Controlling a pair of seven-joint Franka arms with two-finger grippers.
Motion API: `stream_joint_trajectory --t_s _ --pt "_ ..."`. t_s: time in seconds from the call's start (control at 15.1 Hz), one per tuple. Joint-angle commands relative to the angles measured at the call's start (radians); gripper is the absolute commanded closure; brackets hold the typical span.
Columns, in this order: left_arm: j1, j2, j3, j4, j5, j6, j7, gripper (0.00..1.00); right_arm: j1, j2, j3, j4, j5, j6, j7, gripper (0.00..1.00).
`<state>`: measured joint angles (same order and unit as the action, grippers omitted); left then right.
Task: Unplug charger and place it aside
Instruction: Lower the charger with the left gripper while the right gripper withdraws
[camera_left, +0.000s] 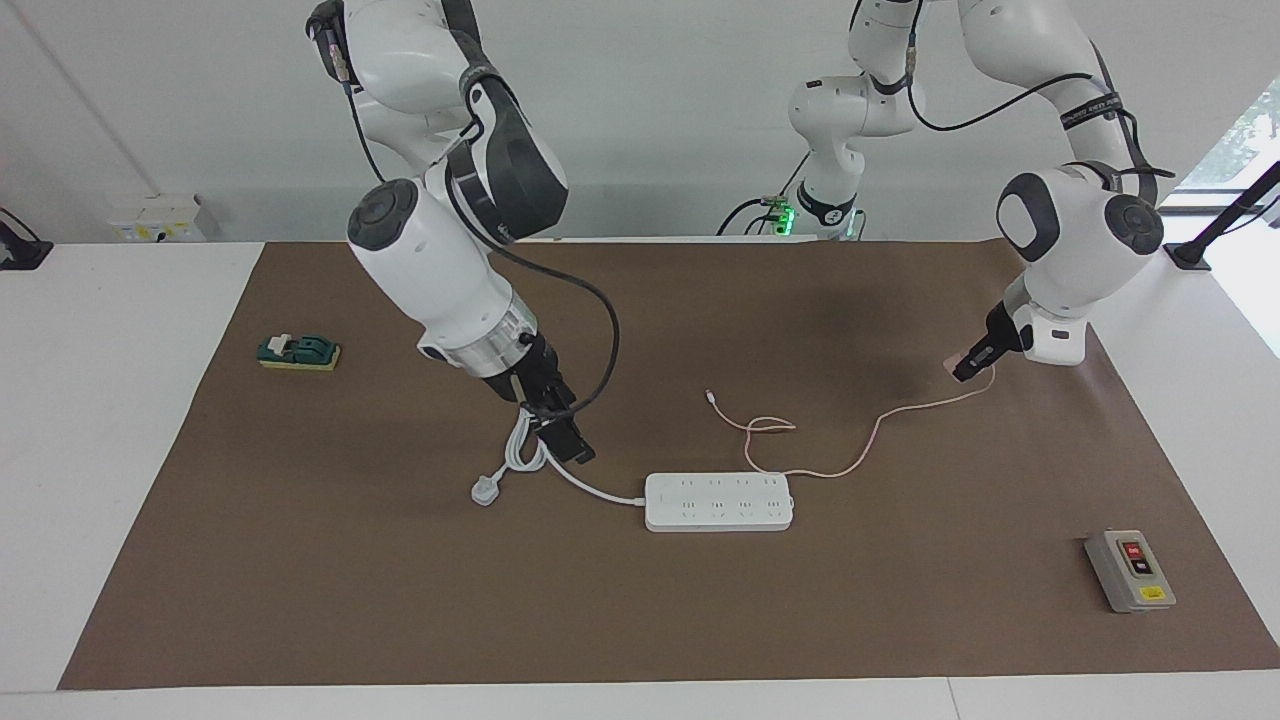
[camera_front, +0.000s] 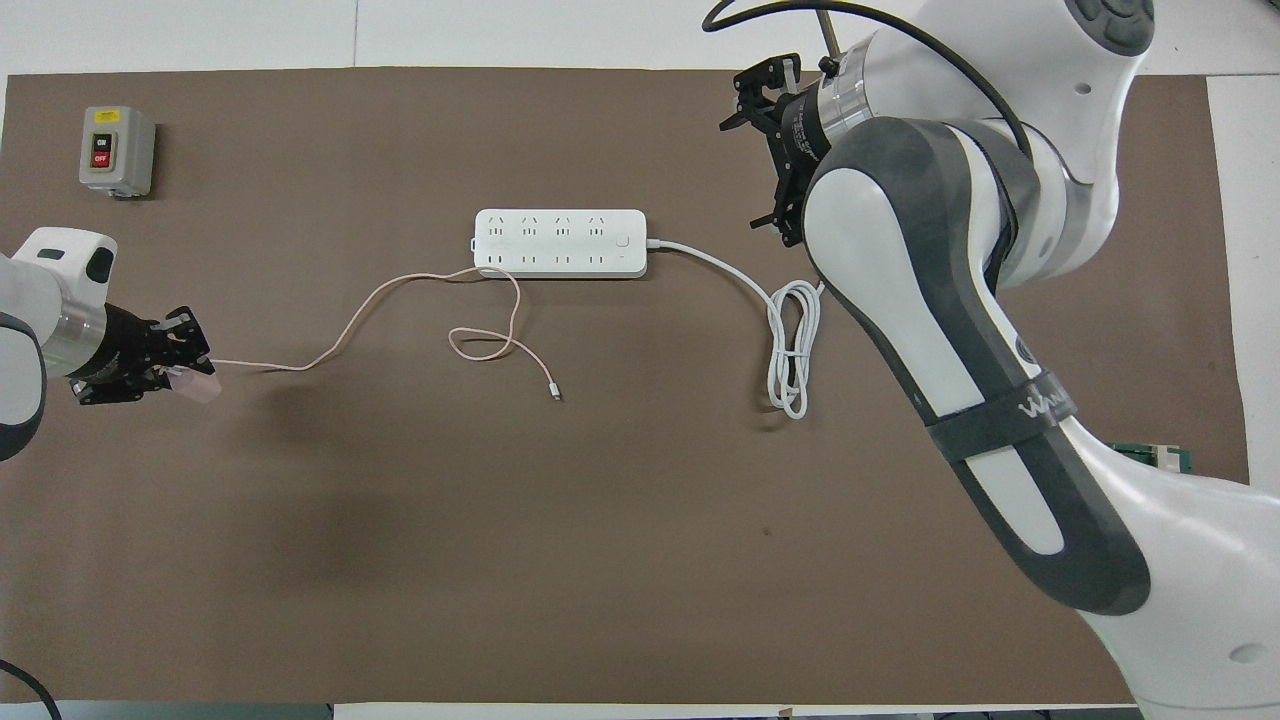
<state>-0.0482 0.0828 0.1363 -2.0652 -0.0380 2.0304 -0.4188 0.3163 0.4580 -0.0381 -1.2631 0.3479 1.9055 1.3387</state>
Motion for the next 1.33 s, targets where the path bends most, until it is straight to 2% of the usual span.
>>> stream_joint_trajectory --t_s 0.0,0.2,0.4,0.46,0.66,0.73,0.8,0.86,1.06,1.26 --pt "-0.013 -0.046 0.006 -0.073 0.021 0.048 0.043 1.00 -0.052 -0.106 0.006 -0.044 -0.097 -0.125 -0.279 0.00" --pt "-0.013 -0.054 0.005 -0.099 0.021 0.071 0.041 1.00 -0.091 -0.203 0.006 -0.071 -0.235 -0.242 -0.636 0.00" --pt "-0.013 -0.055 0.005 -0.101 0.021 0.076 0.041 1.00 -0.115 -0.329 0.006 -0.160 -0.337 -0.305 -1.031 0.00" --pt "-0.013 -0.054 0.005 -0.099 0.021 0.076 0.041 1.00 -0.129 -0.369 0.006 -0.197 -0.354 -0.321 -1.114 0.00" --pt "-0.013 -0.055 0.005 -0.099 0.023 0.079 0.041 1.00 -0.166 -0.441 0.007 -0.281 -0.357 -0.324 -1.162 0.00" --pt "-0.013 -0.054 0.005 -0.099 0.021 0.080 0.041 0.83 -0.167 -0.459 0.007 -0.307 -0.357 -0.324 -1.193 0.00" --pt "-0.013 -0.054 0.005 -0.099 0.021 0.082 0.038 0.34 -0.172 -0.481 0.006 -0.343 -0.357 -0.319 -1.217 0.00" --pt "-0.013 -0.054 0.005 -0.099 0.021 0.085 0.038 0.00 -0.183 -0.502 0.006 -0.381 -0.357 -0.310 -1.219 0.00" --pt "-0.018 -0.054 0.005 -0.098 0.021 0.088 0.041 0.00 -0.195 -0.567 0.006 -0.520 -0.357 -0.225 -1.213 0.00" --pt "-0.018 -0.054 0.005 -0.098 0.021 0.086 0.041 0.00 -0.220 -0.570 0.007 -0.533 -0.357 -0.204 -1.210 0.00"
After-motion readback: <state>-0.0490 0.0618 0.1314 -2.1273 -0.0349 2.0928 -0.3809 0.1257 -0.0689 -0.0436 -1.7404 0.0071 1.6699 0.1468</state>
